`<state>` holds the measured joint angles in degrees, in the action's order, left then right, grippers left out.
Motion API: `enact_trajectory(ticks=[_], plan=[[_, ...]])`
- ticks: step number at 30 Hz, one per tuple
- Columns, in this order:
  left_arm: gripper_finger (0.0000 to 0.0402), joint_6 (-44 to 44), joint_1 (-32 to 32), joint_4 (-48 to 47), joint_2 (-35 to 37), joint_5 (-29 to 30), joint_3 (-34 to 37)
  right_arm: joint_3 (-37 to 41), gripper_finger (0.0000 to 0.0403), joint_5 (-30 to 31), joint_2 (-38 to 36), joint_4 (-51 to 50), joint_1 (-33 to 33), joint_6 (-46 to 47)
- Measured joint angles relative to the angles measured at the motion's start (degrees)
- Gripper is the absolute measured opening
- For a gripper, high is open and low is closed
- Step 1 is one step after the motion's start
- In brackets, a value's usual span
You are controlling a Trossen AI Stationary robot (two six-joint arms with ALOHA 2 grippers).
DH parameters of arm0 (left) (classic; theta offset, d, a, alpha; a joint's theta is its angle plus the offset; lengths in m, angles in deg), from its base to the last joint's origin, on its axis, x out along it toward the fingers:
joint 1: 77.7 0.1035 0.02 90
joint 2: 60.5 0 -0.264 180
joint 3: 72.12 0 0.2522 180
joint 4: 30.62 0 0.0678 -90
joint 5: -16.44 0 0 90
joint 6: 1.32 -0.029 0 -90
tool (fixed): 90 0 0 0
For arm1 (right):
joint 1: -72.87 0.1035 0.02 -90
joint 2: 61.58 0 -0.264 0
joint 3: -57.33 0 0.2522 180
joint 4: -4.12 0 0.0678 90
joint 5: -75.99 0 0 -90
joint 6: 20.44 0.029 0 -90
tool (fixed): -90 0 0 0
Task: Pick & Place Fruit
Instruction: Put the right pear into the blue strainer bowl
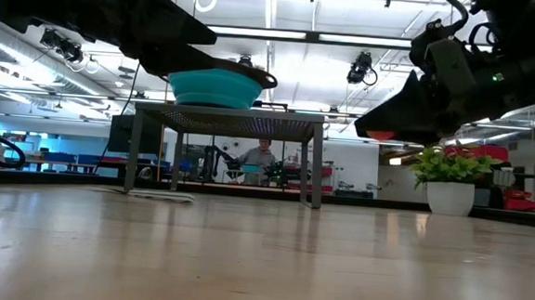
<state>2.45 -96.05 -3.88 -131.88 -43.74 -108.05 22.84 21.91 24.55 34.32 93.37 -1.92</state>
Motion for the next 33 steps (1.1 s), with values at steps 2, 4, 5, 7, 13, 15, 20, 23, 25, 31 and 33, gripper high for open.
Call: enact_trajectory(ticks=[2,4,5,7,13,15,20,23,25,31,33], plan=[[0.0372,0.1,0.0,0.0,0.0,0.0,0.0,0.0,0.0124,0.0,0.0,0.0,-0.4,0.0],[0.0372,0.1,0.0,-0.2,0.0,-0.1,0.0,-0.4,0.0124,-0.1,0.0,0.0,-0.6,0.1],[0.0372,0.1,0.0,-0.2,0.0,-0.3,0.0,-0.6,0.0124,-0.1,0.0,0.0,-0.6,0.0],[0.0372,-0.6,0.0,-0.1,0.0,-0.7,0.0,-1.4,0.0124,-0.2,0.0,0.0,-0.6,-1.0],[0.0372,-2.8,0.0,0.1,0.0,-0.4,0.0,-3.4,0.0124,-1.7,0.0,0.0,-0.7,-5.8],[0.0372,-4.1,0.0,0.2,0.0,0.3,0.0,-3.4,0.0124,-1.7,0.0,0.1,-1.1,-6.6],[0.0372,-6.1,0.6,0.2,0.0,0.6,0.0,-3.4,0.0124,-3.3,0.0,-3.5,-1.8,-8.6],[0.0372,-6.2,1.1,0.0,0.0,0.6,0.0,-3.4,0.0128,-7.7,-0.1,-7.1,-1.0,-9.8],[0.0372,-6.1,1.4,-0.2,0.0,0.6,0.0,-3.4,0.0133,-9.0,-0.3,-7.6,0.1,-9.2],[0.0372,-5.4,1.5,-0.2,0.0,0.6,0.0,-3.4,0.0126,-4.5,-1.9,-6.0,2.5,-7.2],[0.0372,-4.9,1.5,-0.1,0.0,0.4,0.0,-3.4,0.0122,-3.5,-2.4,-5.6,2.6,-7.4]])
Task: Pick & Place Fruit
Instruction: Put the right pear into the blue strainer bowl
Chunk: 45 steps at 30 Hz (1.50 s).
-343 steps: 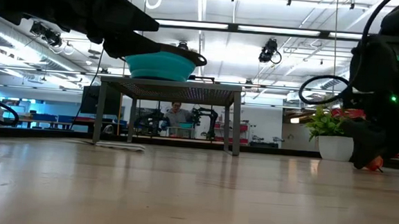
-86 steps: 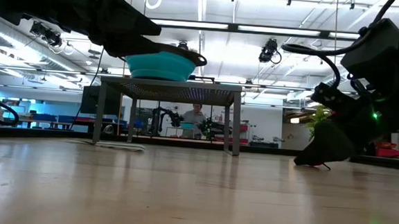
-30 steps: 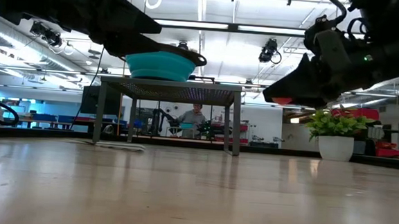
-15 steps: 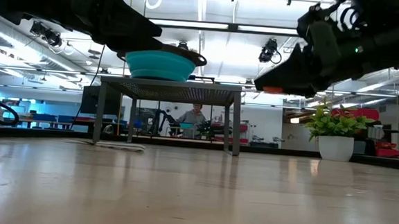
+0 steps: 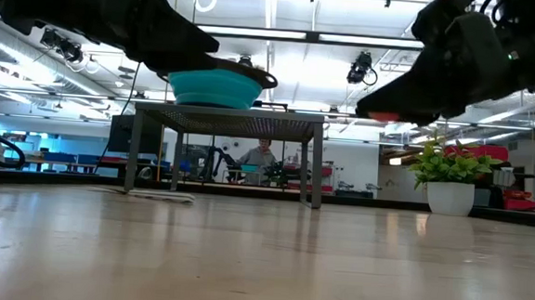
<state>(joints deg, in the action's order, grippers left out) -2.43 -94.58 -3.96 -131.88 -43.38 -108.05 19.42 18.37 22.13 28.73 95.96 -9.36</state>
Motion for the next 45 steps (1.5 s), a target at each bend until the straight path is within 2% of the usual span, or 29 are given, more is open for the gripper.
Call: enact_trajectory(ticks=[5,9,13,22,26,28,32,37,39,43,45], plan=[[0.0372,-4.2,0.0,4.7,-0.4,-5.0,0.0,0.0,0.0123,-0.6,-0.2,7.3,-1.1,-1.5],[0.0372,-15.8,0.0,10.9,-2.5,-6.0,-0.1,-1.3,0.0125,-3.3,-0.2,13.5,-3.9,-5.1],[0.0372,-25.2,0.0,11.4,-3.9,-5.8,-0.5,-6.9,0.0126,-8.2,0.9,11.0,-6.9,-6.6],[0.0372,-51.7,-0.2,11.5,-3.7,-12.4,-0.8,-17.2,0.0126,-18.7,7.6,8.0,-9.8,-5.6],[0.0373,-58.7,-0.2,11.3,-3.7,-13.9,-0.9,-22.1,0.0126,-23.9,12.0,8.1,-10.5,-5.0],[0.0373,-59.3,-0.2,11.3,-3.7,-13.5,-1.4,-24.3,0.0126,-24.0,13.8,8.0,-10.8,-7.0],[0.0373,-57.8,-0.2,11.7,-3.7,-8.3,-1.6,-27.2,0.0126,-23.1,14.9,8.0,-12.1,-11.5],[0.0373,-61.0,-1.2,13.0,-3.6,-1.1,-1.6,-27.9,0.0126,-24.2,14.9,7.2,-14.2,-9.3],[0.0373,-61.6,-2.6,14.6,-3.6,5.9,-1.6,-27.9,0.0126,-22.9,14.9,6.7,-14.7,-10.7],[0.0373,-56.6,-6.6,23.7,-3.0,26.3,-1.6,-28.7,0.0126,-13.8,14.9,10.3,-17.4,-18.2],[0.0373,-52.0,-7.9,26.8,-3.0,31.8,-1.6,-31.3,0.0126,-13.2,14.9,10.4,-20.6,-19.5]])
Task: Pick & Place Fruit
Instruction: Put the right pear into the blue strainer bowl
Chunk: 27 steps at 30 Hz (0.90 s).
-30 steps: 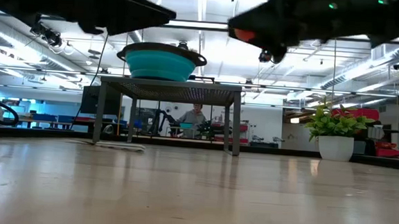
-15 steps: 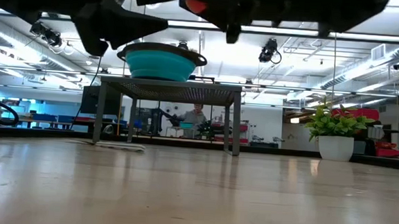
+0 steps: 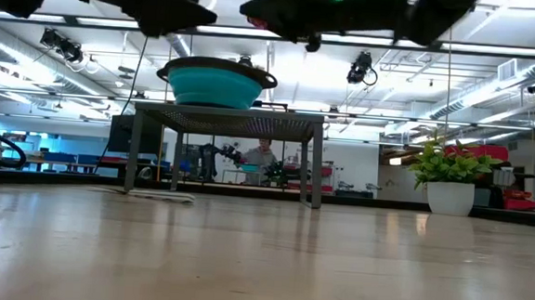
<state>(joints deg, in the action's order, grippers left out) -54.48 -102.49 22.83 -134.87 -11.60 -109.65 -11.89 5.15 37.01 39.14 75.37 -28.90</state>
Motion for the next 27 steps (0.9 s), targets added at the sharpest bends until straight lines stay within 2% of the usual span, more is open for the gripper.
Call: enact_trajectory(ticks=[4,7,10,15,19,22,27], plan=[[0.0373,9.7,-2.3,-0.4,0.0,0.9,0.0,-7.5,0.0126,-7.7,0.0,-7.4,-6.7,2.0],[0.0373,13.7,-3.2,-1.0,0.0,1.8,0.0,-11.6,0.0126,-9.3,0.0,-12.5,-10.0,1.1],[0.0373,14.4,-3.5,-0.6,0.0,2.8,0.1,-13.7,0.0127,-12.5,0.2,-13.3,-12.8,-0.1],[0.0373,14.4,-3.5,-0.8,0.0,2.1,0.1,-16.5,0.0127,-16.7,5.0,-13.3,-16.2,1.1],[0.0373,15.6,-3.6,-0.9,-0.1,1.5,0.1,-18.2,0.0129,-17.5,8.1,-12.9,-17.6,-2.3],[0.0373,15.9,-3.6,-0.9,-0.1,1.1,0.1,-19.1,0.0147,-18.1,8.4,-12.5,-18.4,-2.6],[0.0373,16.9,-3.5,-0.9,-0.1,-0.8,0.1,-19.2,0.0211,-18.3,8.3,-13.2,-18.8,-2.5]])
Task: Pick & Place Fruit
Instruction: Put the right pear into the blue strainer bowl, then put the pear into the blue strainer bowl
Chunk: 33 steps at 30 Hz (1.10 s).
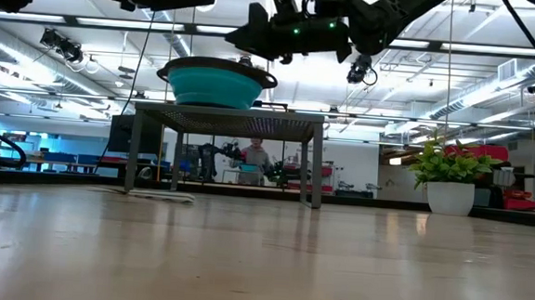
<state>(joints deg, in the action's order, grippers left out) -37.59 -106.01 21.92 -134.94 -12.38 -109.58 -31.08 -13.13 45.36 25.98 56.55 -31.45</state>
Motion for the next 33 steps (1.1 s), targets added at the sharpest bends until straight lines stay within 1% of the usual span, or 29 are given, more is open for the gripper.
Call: enact_trajectory(ticks=[4,8,12,18,24,27,30,33], plan=[[0.0373,1.2,0.0,-0.5,0.0,-0.5,0.0,0.0,0.025,0.0,0.0,-1.5,0.1,0.0],[0.0373,2.3,0.0,-1.5,0.0,-0.6,0.0,0.0,0.0266,0.0,0.0,-1.6,0.1,0.2],[0.0373,2.5,0.0,-1.5,0.0,-0.8,0.0,0.0,0.0268,0.0,0.0,-0.6,0.1,0.2],[0.0373,2.4,0.1,-1.6,0.0,-0.8,0.0,0.0,0.0268,0.0,0.0,-1.7,0.2,0.2],[0.0373,0.9,0.1,-1.8,0.0,-0.8,0.0,0.0,0.0268,0.1,-0.6,-1.8,1.0,0.0],[0.0373,1.1,0.1,-1.9,0.0,-0.8,0.0,0.0,0.0268,2.0,-1.7,-3.5,1.6,-0.3],[0.0373,1.0,0.1,-2.4,0.0,-1.4,0.0,0.1,0.0268,3.4,-3.6,-8.3,2.2,-0.4],[0.0373,3.2,0.1,-2.6,0.0,-2.1,0.0,0.1,0.0268,3.4,-6.2,-13.9,2.9,-0.4]])
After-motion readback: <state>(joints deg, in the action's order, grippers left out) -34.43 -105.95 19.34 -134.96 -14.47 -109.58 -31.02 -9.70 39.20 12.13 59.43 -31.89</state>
